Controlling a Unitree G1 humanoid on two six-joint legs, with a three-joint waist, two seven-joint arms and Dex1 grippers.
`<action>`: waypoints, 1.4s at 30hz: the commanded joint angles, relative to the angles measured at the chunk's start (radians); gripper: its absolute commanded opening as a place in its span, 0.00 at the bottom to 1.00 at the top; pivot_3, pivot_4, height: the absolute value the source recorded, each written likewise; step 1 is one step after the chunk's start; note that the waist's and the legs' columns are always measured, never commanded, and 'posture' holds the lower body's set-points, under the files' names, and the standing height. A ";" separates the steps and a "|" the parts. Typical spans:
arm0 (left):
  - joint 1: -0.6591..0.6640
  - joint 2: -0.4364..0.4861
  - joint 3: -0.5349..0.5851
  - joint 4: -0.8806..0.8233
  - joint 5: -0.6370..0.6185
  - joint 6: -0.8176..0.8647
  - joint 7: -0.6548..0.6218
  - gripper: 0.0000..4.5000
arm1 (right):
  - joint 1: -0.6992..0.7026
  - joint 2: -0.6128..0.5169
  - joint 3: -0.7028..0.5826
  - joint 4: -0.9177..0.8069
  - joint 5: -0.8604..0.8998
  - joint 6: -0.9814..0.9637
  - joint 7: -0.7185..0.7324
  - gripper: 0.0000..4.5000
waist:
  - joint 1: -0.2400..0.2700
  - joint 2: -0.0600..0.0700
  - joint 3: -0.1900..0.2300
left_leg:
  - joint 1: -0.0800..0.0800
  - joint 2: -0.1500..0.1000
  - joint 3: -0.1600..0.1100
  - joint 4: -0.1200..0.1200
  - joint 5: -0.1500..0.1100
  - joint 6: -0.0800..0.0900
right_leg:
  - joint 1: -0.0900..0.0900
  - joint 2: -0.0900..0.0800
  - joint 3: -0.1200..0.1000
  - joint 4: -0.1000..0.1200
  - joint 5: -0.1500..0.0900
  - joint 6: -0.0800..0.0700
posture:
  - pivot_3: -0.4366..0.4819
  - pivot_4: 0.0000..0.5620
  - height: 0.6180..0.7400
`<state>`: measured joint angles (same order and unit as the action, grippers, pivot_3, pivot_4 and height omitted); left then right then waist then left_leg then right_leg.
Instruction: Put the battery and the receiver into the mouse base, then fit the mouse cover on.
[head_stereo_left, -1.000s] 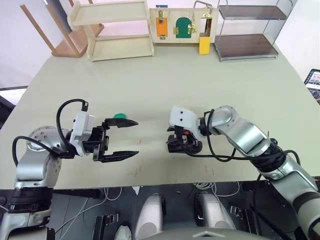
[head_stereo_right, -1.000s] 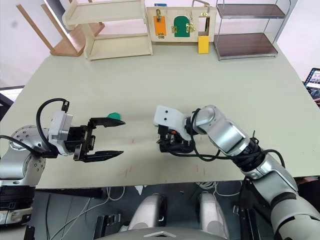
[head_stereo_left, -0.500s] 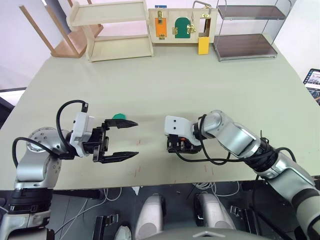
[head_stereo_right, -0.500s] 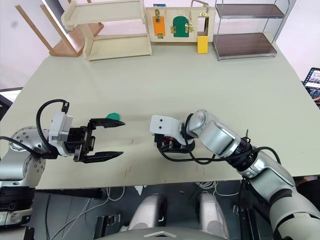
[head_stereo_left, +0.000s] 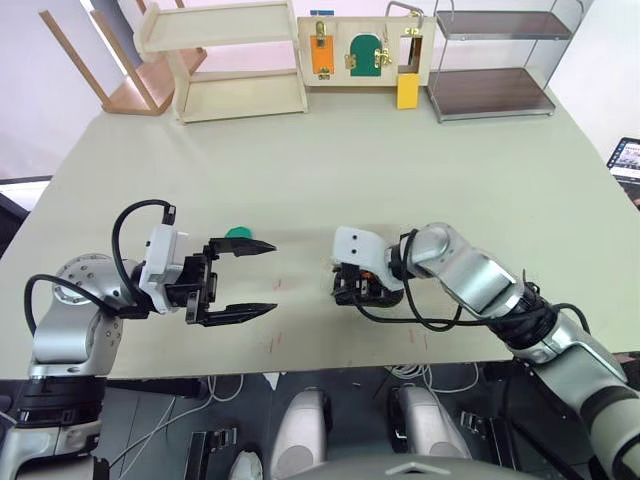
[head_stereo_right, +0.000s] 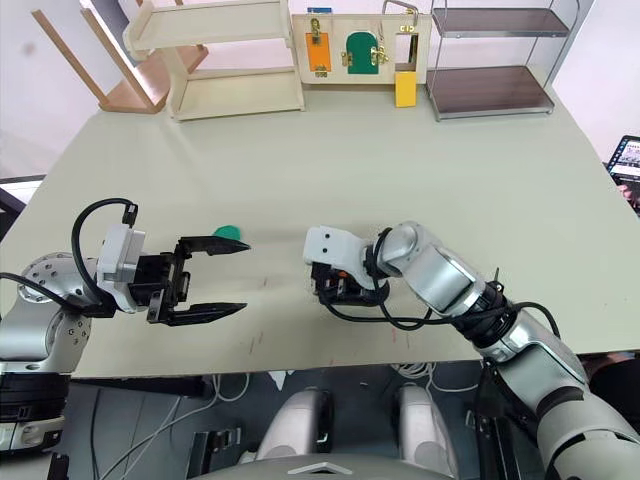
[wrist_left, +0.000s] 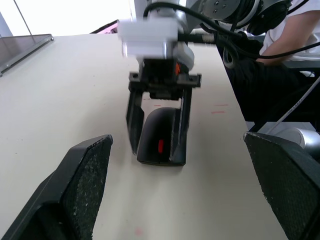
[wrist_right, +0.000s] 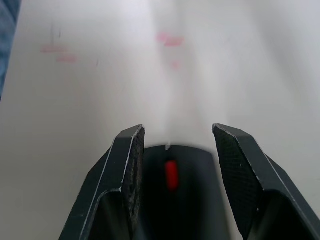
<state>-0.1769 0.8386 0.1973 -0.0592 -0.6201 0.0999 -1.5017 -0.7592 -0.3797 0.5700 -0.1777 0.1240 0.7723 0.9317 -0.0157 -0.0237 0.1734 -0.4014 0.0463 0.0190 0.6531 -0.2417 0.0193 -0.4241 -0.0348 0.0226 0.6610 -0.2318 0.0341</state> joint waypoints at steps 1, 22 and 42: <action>-0.017 0.006 0.018 0.003 -0.004 -0.017 -0.009 1.00 | 0.009 0.003 -0.092 -0.067 0.053 -0.040 0.008 0.50 | -0.001 0.000 0.000 | 0.000 0.000 0.000 0.000 0.000 0.000 | 0.000 0.000 0.000 0.000 0.000 0.000 | 0.48 0.27 1.00; -0.047 0.009 0.011 0.020 -0.001 -0.012 -0.025 1.00 | 0.364 -0.041 -0.365 0.094 0.202 -0.575 0.134 0.50 | 0.000 0.000 0.000 | 0.000 0.000 0.001 0.000 0.000 0.000 | 0.000 0.000 0.001 0.000 0.000 0.000 | 0.48 0.27 1.00; -0.052 0.013 0.013 0.020 0.024 -0.002 -0.011 1.00 | 0.469 0.040 -0.353 0.551 0.139 -0.904 0.203 0.50 | -0.002 -0.001 0.000 | 0.008 0.001 0.001 0.000 0.000 0.000 | 0.006 0.001 0.002 0.000 -0.003 0.000 | 0.48 0.27 1.00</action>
<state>-0.2312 0.8391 0.1934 -0.0258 -0.5914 0.1007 -1.5177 -0.3127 -0.3305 0.2002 0.2905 0.3173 -0.1391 1.1397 -0.0180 -0.0248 0.1729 -0.3904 0.0476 0.0201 0.6531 -0.2417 0.0193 -0.4150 -0.0332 0.0244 0.6615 -0.2355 0.0334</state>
